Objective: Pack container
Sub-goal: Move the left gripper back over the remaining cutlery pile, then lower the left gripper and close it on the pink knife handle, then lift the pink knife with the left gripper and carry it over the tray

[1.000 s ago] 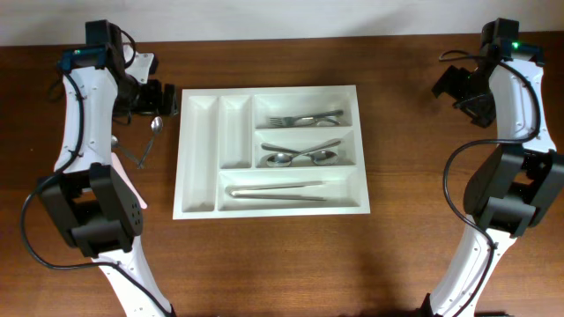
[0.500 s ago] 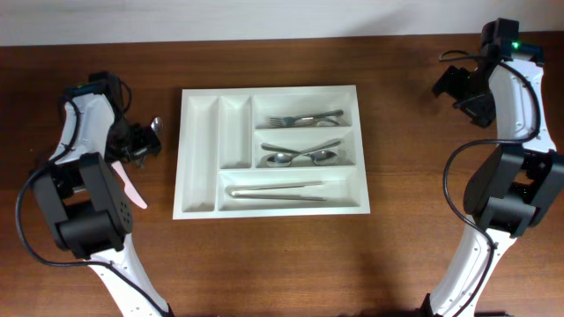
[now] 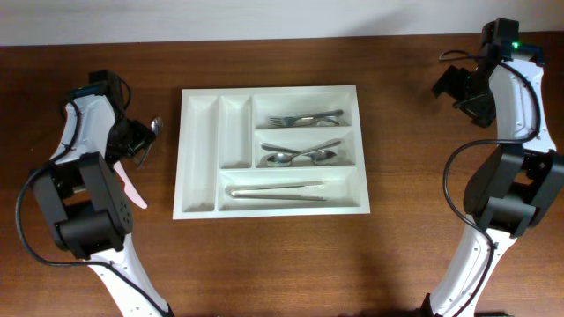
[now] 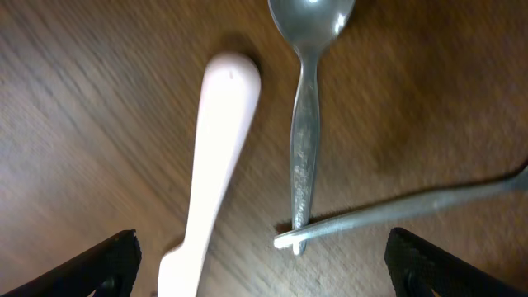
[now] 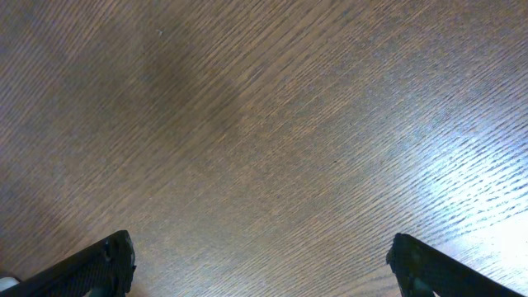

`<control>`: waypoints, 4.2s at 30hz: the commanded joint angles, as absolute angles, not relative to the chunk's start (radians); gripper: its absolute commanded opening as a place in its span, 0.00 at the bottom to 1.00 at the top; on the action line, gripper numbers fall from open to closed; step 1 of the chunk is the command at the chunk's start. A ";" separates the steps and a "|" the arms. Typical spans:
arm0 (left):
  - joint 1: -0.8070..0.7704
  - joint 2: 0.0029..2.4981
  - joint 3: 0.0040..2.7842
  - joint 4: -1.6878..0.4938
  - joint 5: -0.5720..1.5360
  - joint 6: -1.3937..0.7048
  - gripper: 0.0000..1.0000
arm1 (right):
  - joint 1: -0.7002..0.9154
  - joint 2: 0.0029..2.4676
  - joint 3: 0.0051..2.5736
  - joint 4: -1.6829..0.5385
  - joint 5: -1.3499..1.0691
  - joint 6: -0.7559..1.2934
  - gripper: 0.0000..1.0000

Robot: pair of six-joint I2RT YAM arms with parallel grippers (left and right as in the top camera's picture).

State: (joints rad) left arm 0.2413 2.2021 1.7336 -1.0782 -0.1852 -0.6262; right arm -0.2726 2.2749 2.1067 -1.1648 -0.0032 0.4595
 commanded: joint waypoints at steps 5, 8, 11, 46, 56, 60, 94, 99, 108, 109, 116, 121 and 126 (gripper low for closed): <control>0.310 2.210 1.669 -1.035 -0.206 -0.595 0.97 | -0.276 2.264 2.126 -1.162 -0.008 0.453 0.99; 0.332 2.210 1.652 -1.021 -0.206 -0.543 0.97 | -0.276 2.264 2.126 -1.162 -0.008 0.453 0.99; 0.352 2.210 1.635 -0.988 -0.183 -0.472 0.97 | -0.276 2.264 2.126 -1.162 -0.008 0.453 0.99; 0.368 2.210 1.421 -0.777 -0.040 -0.347 0.15 | -0.276 2.264 2.126 -1.162 -0.008 0.453 0.99; 0.368 2.210 1.489 -0.845 -0.040 -0.346 0.06 | -0.276 2.264 2.126 -1.162 -0.008 0.453 0.99; 0.368 2.210 1.588 -0.915 -0.040 -0.346 0.03 | -0.276 2.264 2.126 -1.162 -0.008 0.453 0.99; -0.059 2.210 2.141 -1.058 0.082 0.031 0.02 | -0.276 2.264 2.126 -1.162 -0.008 0.453 0.99; -0.123 2.237 2.141 -1.016 0.060 0.030 0.02 | -0.276 2.264 2.126 -1.162 -0.008 0.453 0.99; -0.181 2.347 2.141 -1.013 0.065 -0.101 0.02 | -0.276 2.264 2.126 -1.162 -0.008 0.453 0.99; -0.187 2.348 2.141 -1.011 0.065 -0.101 0.02 | -0.276 2.264 2.126 -1.162 -0.008 0.453 0.99; -0.254 2.349 2.141 -1.006 0.064 -0.124 0.02 | -0.276 2.264 2.126 -1.162 -0.008 0.453 0.99; -0.294 2.349 2.141 -1.011 0.037 -0.159 0.02 | -0.276 2.264 2.126 -1.162 -0.008 0.453 0.99; -0.299 2.349 2.141 -1.039 -0.020 -0.191 0.02 | -0.276 2.264 2.126 -1.162 -0.008 0.453 0.99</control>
